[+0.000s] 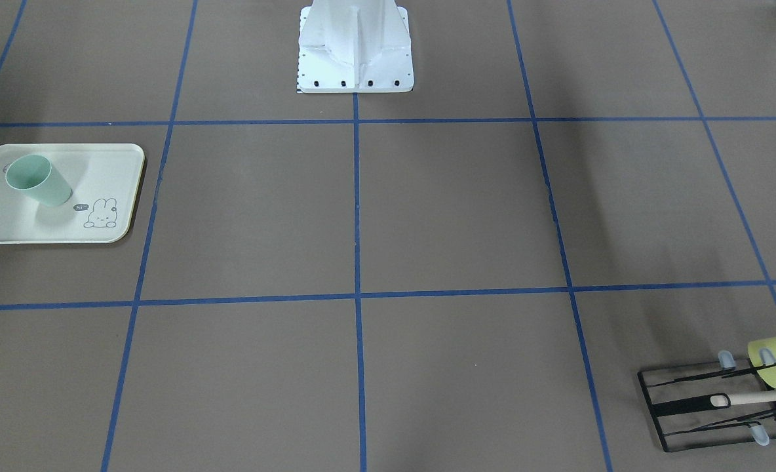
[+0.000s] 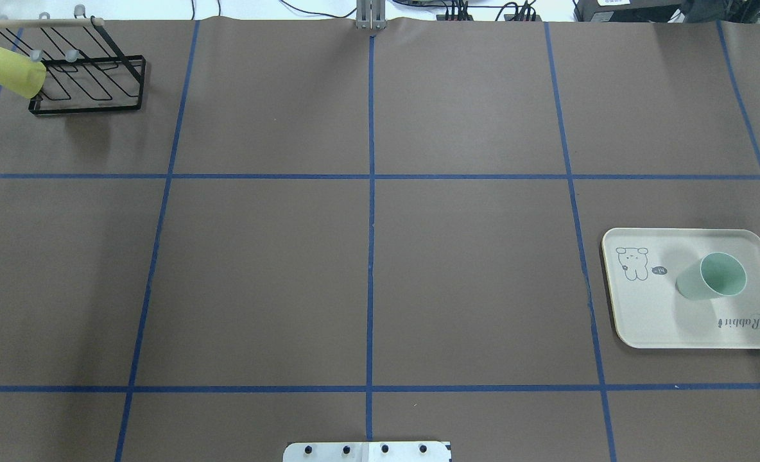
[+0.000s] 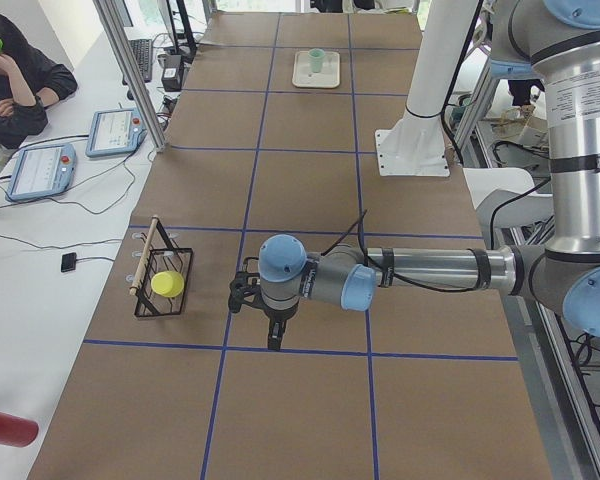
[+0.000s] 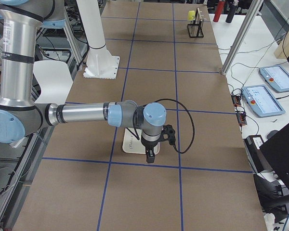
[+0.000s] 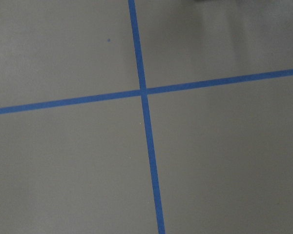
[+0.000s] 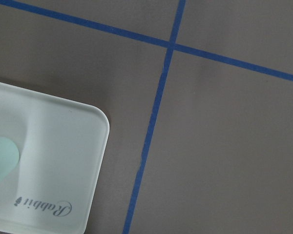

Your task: Left arm grabs green cup and hands to right arm on tray

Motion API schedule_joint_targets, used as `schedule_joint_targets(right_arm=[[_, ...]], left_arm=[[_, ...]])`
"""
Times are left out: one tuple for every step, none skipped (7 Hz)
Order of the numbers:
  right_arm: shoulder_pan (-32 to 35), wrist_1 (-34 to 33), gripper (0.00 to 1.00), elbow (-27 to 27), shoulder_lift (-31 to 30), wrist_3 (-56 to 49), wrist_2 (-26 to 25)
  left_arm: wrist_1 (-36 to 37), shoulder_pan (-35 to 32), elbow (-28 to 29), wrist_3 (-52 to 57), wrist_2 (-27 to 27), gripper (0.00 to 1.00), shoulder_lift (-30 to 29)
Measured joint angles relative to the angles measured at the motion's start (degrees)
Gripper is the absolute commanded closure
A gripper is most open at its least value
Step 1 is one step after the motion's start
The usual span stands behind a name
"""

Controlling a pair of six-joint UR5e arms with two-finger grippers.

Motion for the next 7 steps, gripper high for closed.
schedule_joint_targets(right_arm=[[0.0,0.13,0.01,-0.85,0.05,0.06,0.69],[0.01,0.18,0.01,-1.17,0.13,0.09,1.29],[0.01,0.21,0.01,-1.27,0.23,0.1,1.57],[0.01,0.21,0.01,-1.3,0.36,0.1,1.73],[0.01,0.21,0.01,-1.32,0.47,0.09,1.88],[0.0,0.21,0.01,-1.35,0.56,0.05,1.97],[-0.02,0.22,0.01,-1.38,0.62,0.04,2.01]], left_arm=[[0.53,-0.33,-0.91,-0.06,-0.4,0.0,1.17],[1.72,-0.57,-1.83,-0.1,-0.36,0.0,1.37],[3.1,-0.92,-2.69,-0.09,-0.11,0.0,1.26],[4.66,-1.21,-3.18,-0.04,0.18,0.0,1.05],[5.84,-1.39,-3.35,0.21,1.39,0.0,0.82],[6.36,-1.82,-3.35,1.63,3.79,0.0,0.68],[6.68,-2.6,-3.36,3.89,5.76,0.0,0.64]])
